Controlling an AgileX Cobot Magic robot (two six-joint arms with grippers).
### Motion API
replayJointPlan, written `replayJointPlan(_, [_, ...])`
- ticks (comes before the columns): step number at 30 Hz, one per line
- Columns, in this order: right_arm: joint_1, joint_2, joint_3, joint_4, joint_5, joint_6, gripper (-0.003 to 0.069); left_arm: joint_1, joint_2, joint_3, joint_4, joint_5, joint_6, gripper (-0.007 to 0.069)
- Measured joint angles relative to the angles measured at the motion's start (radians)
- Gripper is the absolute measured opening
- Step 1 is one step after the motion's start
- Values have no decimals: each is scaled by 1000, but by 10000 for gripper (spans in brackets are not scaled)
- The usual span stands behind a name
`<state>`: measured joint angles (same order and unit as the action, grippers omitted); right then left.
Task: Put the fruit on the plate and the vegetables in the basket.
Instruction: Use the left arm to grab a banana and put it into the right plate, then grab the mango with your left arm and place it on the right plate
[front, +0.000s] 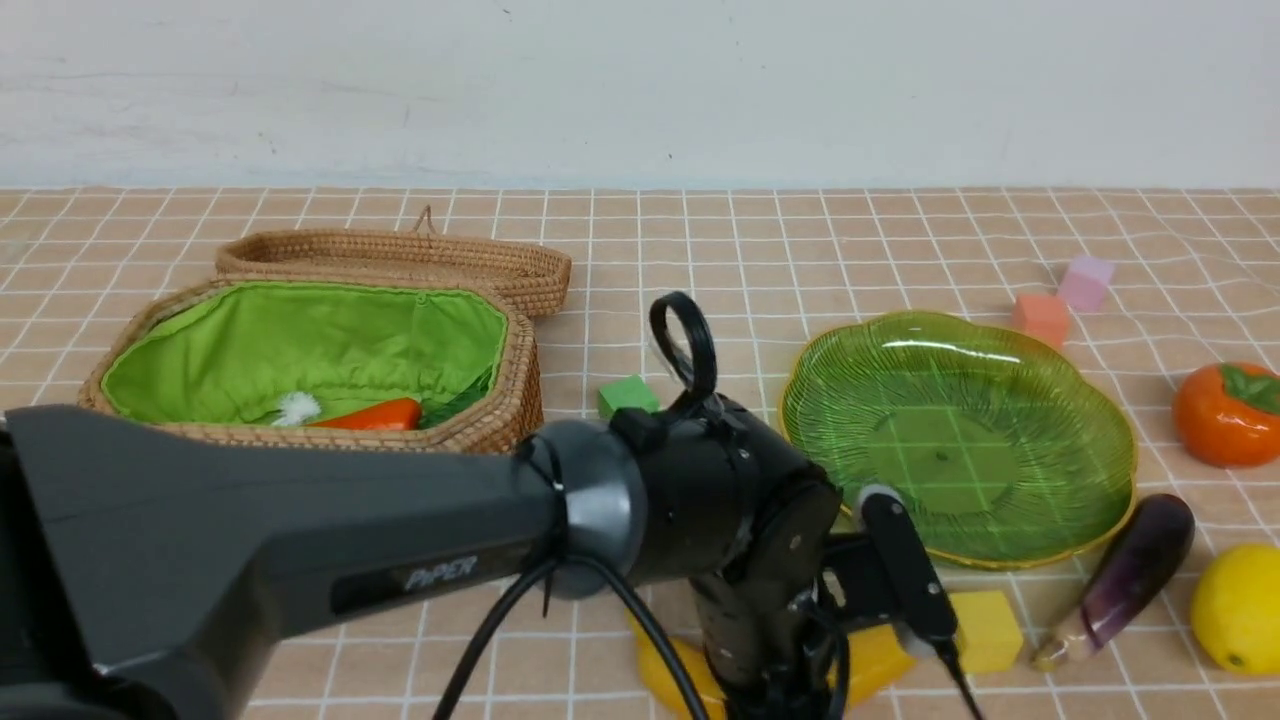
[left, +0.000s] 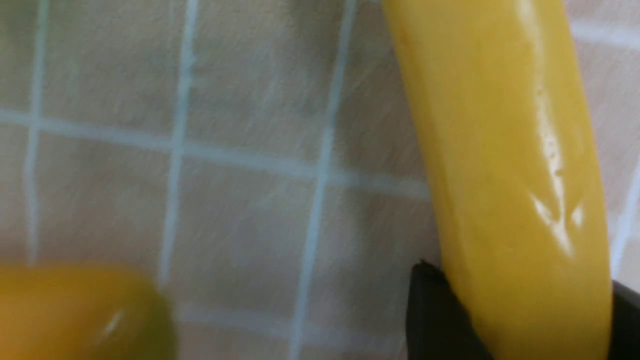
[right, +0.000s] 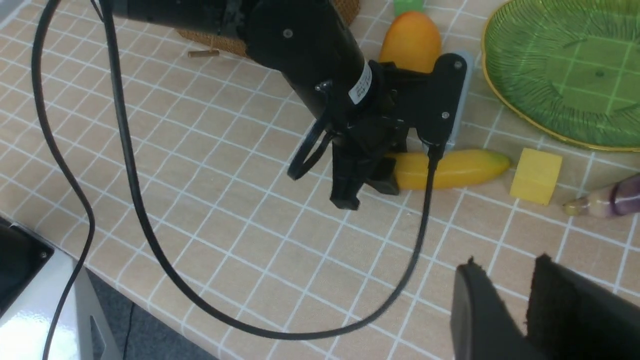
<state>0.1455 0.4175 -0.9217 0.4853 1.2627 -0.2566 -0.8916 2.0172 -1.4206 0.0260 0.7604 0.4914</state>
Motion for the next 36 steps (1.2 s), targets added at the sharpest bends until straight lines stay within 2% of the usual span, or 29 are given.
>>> replayJointPlan(4, [0, 1, 0, -83, 0, 49, 183, 4, -73, -96, 36, 103, -15, 299])
replayJointPlan(5, [0, 1, 0, -95, 0, 53, 183, 4, -73, -96, 36, 103, -15, 299])
replayJointPlan(8, [0, 3, 0, -159, -21, 116, 186, 4, -64, -284, 0, 57, 39, 299])
replayJointPlan(13, [0, 4, 0, -131, -30, 134, 190, 5, 160, -610, -45, -22, 110, 299])
replayJointPlan(19, [0, 4, 0, -72, 0, 132, 192, 17, 386, -778, -59, -74, 118, 299])
replayJointPlan(21, [0, 4, 0, -67, 0, 132, 193, 21, 415, -783, -63, -115, 119, 316])
replayJointPlan(23, [0, 4, 0, -66, 0, 131, 194, 26, 421, -784, -76, -143, 108, 447])
replayJointPlan(24, [0, 4, 0, -66, 0, 131, 195, 26, 420, -785, -76, -145, 107, 459])
replayJointPlan(25, [0, 4, 0, -69, 0, 131, 195, 27, 412, -788, -83, -145, 82, 549])
replayJointPlan(26, [0, 4, 0, -71, 0, 131, 196, 27, 401, -790, -90, -133, 62, 591])
replayJointPlan(29, [0, 4, 0, -95, 0, 131, 197, 27, 343, -790, -96, -14, -56, 658])
replayJointPlan(32, [0, 4, 0, -114, 0, 131, 199, 29, 278, -792, -89, 128, -208, 646])
replayJointPlan(33, [0, 4, 0, -120, 0, 131, 201, 32, 236, -794, -78, 230, -357, 605])
replayJointPlan(34, [0, 4, 0, -122, 0, 131, 202, 34, 224, -795, -74, 260, -397, 592])
replayJointPlan(35, [0, 4, 0, -125, 0, 131, 203, 40, 183, -797, -49, 374, -542, 526])
replayJointPlan(36, [0, 4, 0, -125, 0, 131, 204, 46, 161, -800, -26, 436, -622, 475])
